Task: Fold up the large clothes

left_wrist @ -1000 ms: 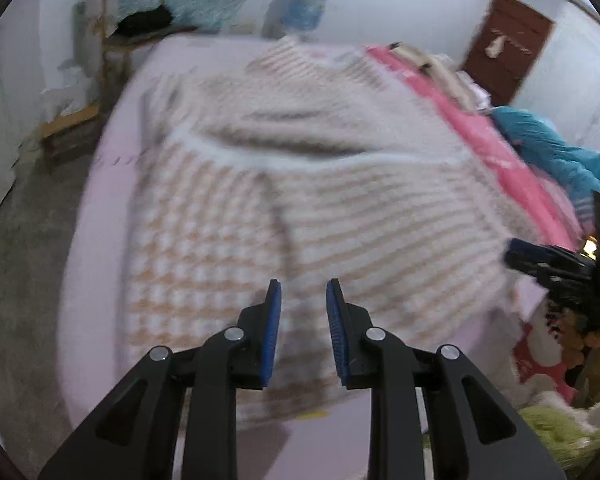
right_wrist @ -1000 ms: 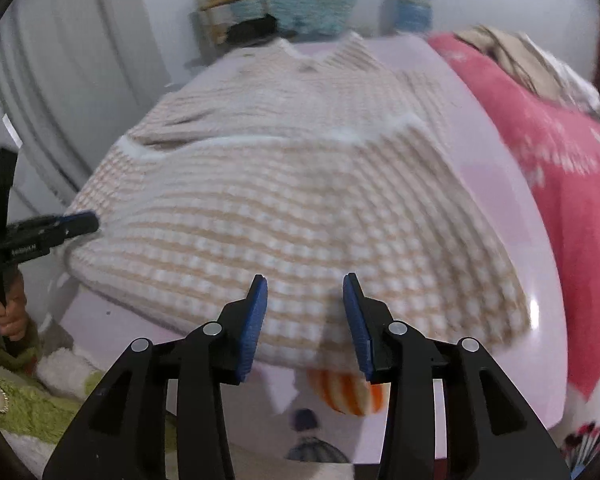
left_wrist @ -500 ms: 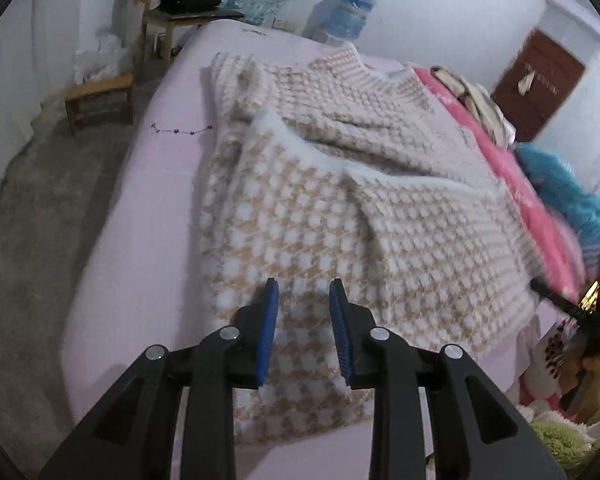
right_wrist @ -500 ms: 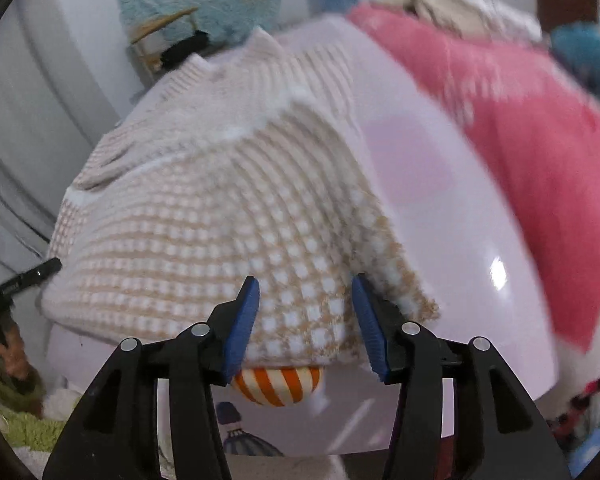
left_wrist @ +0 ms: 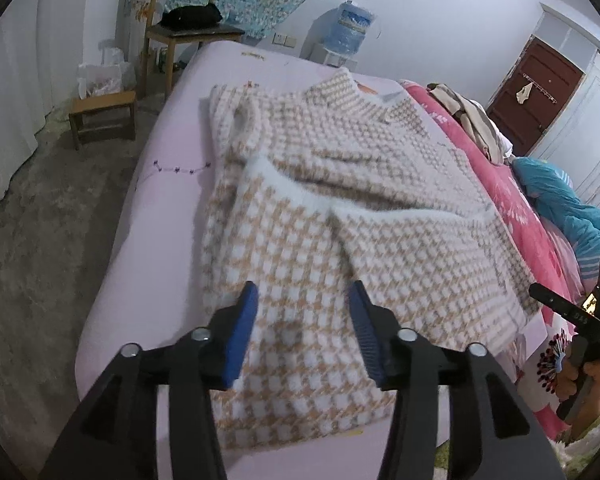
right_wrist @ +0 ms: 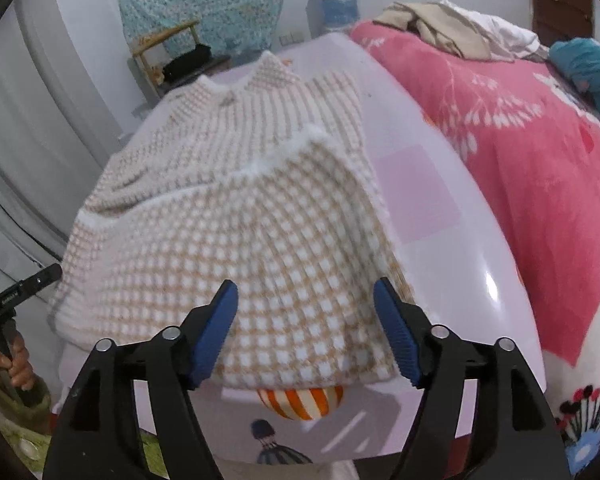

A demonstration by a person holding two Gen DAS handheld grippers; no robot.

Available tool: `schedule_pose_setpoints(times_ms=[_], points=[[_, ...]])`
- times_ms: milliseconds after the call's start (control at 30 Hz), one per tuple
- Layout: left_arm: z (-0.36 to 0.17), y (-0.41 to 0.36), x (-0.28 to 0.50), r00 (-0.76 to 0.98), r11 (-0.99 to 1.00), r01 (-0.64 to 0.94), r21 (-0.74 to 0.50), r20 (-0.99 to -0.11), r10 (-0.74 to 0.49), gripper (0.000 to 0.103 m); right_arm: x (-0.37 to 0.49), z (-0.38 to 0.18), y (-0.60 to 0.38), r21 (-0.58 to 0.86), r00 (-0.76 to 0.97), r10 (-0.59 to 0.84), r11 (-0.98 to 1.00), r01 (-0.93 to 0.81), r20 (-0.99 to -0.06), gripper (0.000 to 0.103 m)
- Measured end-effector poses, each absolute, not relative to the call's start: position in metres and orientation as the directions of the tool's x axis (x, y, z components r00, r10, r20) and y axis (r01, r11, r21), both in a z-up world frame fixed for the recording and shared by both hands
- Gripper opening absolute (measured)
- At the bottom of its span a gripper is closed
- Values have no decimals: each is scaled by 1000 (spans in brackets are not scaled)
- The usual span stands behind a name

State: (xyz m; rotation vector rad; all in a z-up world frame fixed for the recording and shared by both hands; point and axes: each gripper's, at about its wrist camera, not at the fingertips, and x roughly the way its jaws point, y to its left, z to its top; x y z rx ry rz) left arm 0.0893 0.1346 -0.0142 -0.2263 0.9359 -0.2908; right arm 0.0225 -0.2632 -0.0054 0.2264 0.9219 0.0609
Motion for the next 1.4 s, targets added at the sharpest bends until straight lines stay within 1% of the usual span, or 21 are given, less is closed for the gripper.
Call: schedule_pose_setpoints(times_ms=[67, 133, 333, 833, 1133, 1400], points=[[-11, 130, 91, 563, 939, 152, -308, -754, -338, 55, 27, -3, -261, 227, 611, 158, 973, 36, -776, 69], [-9, 125, 92, 564, 943, 155, -295, -757, -330, 61, 28, -1, -255, 230, 613, 166, 973, 26, -772, 72], [-7, 111, 94, 571, 959, 163, -233, -770, -285, 70, 34, 0, -233, 160, 610, 137, 987, -16, -780, 77], [-9, 90, 100, 581, 973, 186, -135, -784, -219, 77, 39, -6, -214, 141, 596, 154, 988, -68, -788, 79], [-7, 64, 114, 603, 977, 207, -58, -778, -174, 78, 45, -7, -205, 138, 597, 158, 987, -80, -787, 79], [-18, 38, 131, 576, 970, 241, 26, -808, -122, 78, 59, -6, -197, 122, 605, 150, 989, -87, -782, 79]])
